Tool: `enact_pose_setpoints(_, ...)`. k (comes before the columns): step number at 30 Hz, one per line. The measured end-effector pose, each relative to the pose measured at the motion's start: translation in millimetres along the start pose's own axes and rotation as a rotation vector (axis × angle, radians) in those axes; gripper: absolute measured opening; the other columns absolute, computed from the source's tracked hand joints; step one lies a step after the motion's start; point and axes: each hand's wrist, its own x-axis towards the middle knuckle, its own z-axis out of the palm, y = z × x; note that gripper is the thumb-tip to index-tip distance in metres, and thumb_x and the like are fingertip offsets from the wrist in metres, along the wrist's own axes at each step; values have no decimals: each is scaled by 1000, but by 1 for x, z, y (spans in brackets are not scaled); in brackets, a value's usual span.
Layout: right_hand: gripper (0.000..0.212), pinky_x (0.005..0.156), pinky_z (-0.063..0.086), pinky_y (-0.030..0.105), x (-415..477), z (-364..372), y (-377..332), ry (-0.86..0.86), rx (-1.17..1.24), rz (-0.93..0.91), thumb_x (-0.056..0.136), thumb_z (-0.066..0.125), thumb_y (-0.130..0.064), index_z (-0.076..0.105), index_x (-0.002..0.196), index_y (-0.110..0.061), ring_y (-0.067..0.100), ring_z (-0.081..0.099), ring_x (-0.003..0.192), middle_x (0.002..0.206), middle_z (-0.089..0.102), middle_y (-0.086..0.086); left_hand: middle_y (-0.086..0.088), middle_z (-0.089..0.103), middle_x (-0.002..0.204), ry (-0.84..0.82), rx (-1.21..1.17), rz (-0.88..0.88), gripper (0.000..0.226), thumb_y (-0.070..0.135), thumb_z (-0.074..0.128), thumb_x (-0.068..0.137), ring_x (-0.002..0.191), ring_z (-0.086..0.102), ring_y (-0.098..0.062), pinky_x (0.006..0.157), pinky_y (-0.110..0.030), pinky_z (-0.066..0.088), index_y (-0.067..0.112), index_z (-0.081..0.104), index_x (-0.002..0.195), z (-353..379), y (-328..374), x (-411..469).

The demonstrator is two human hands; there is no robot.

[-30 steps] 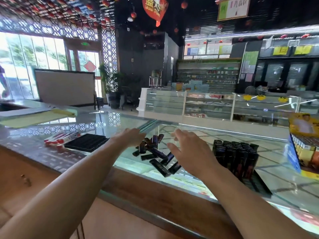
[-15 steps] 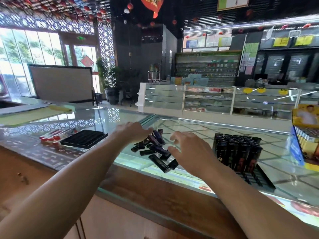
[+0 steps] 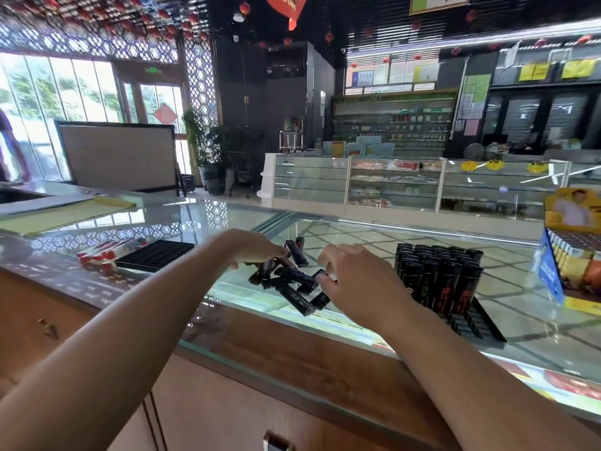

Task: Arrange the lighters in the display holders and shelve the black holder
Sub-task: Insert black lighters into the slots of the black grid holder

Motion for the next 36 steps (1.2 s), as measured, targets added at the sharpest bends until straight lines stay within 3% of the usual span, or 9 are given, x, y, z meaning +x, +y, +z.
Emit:
enact_pose_setpoints(3,25,81,42,33,0,0,-2,-3,11,-8,106,53,-39,58,127,-26,17,56,115,117,66,-6,-15,47,148,-78,4,26,51,50,61,100,109,59,-24,79,-34,59,11,61,133,-8,-14,9)
enact_pose_setpoints(5,25,82,45,34,0,0,-3,-8,16,-7,106,54,-39,58,127,-26,17,56,114,116,66,-6,-17,65,121,-65,55,61,40,45,64,99,86,62,-16,70,-28,56,9,66,117,-7,-18,12)
enact_pose_setpoints(8,24,86,48,36,-1,1,-3,-11,-1,-9,105,54,-38,58,125,-25,19,56,114,115,66,-4,-8,73,93,-15,86,127,40,47,64,98,77,70,-20,73,-33,60,8,69,103,1,-22,14)
enact_pose_setpoints(13,26,93,49,39,-2,3,-7,27,-83,-27,105,54,-36,60,126,-21,23,57,114,118,66,1,-16,74,108,69,186,118,50,49,52,104,83,71,-27,76,-36,56,0,65,106,7,-11,9)
enact_pose_setpoints(19,23,93,47,39,-4,5,-7,11,-68,-31,104,56,-35,61,122,-21,23,57,114,117,66,0,-18,64,127,175,181,110,47,32,48,110,111,65,-30,80,-31,52,-2,41,141,22,1,15)
enact_pose_setpoints(23,21,90,45,38,-4,6,-7,-2,-63,-32,104,57,-35,61,118,-21,23,58,112,114,66,0,-11,66,108,232,224,139,25,14,54,107,94,64,-22,61,-18,41,2,53,129,23,3,16)
enact_pose_setpoints(25,21,89,46,38,-4,6,-7,-5,-61,-37,104,57,-36,61,118,-21,23,58,112,114,66,0,-11,68,109,251,257,132,17,8,55,105,95,66,-23,70,-19,46,3,60,120,21,3,12)
enact_pose_setpoints(30,24,91,47,39,-8,4,-10,-1,-82,-62,105,55,-35,61,122,-19,25,58,115,120,66,2,-11,67,106,382,304,69,22,-2,51,102,91,63,-22,89,-37,60,-1,59,122,29,8,6)
enact_pose_setpoints(36,21,89,45,36,-14,-13,-19,99,-78,-99,105,52,-31,62,122,-23,21,58,113,117,67,-2,-1,54,83,539,290,39,25,-5,47,102,78,57,-18,71,-30,48,1,59,124,31,3,3)
